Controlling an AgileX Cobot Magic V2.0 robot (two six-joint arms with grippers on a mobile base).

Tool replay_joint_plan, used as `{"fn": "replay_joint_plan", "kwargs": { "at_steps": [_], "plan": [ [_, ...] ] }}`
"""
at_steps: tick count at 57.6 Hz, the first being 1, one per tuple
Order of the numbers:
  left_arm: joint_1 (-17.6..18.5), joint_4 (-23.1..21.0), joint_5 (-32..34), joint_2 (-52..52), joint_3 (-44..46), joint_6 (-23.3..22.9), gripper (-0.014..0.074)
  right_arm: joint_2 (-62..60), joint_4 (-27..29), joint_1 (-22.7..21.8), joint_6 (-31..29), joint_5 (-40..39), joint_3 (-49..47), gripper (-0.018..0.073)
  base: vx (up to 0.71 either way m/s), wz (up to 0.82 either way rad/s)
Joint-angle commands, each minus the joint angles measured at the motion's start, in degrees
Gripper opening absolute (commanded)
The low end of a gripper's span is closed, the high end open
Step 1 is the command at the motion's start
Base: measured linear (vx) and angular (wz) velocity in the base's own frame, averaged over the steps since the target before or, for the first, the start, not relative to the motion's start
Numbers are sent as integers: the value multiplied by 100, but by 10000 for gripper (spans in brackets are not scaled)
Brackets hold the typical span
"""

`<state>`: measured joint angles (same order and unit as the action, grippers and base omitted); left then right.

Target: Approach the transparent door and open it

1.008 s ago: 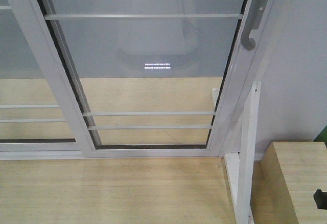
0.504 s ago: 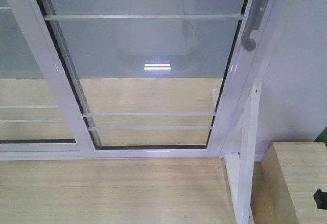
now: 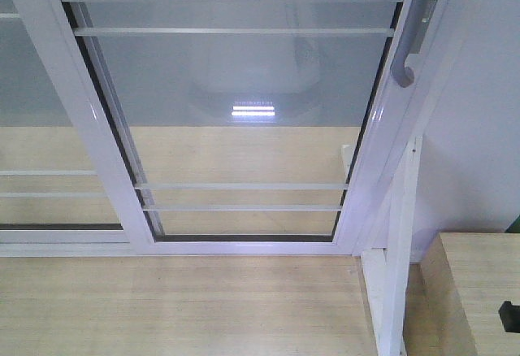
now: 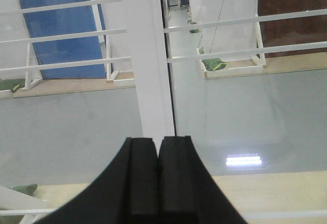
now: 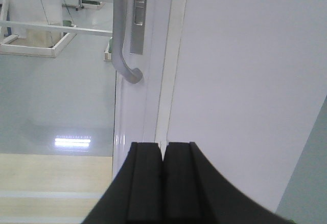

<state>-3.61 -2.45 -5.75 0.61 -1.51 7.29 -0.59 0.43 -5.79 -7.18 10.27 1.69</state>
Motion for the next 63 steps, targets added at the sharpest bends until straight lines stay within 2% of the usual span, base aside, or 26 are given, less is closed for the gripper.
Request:
{"fn": "replay_joint_plan", "kwargs": {
  "at_steps": [1,63],
  "plan": [
    [20,-10,485,81,-145,-22,-6,-93,-6,-30,-29,-449,77,-8,4,3],
    [19,-10,485,79,-145,-22,-6,-81,-6,-37,-29,-449,77,-8,2,0]
  ]
}}
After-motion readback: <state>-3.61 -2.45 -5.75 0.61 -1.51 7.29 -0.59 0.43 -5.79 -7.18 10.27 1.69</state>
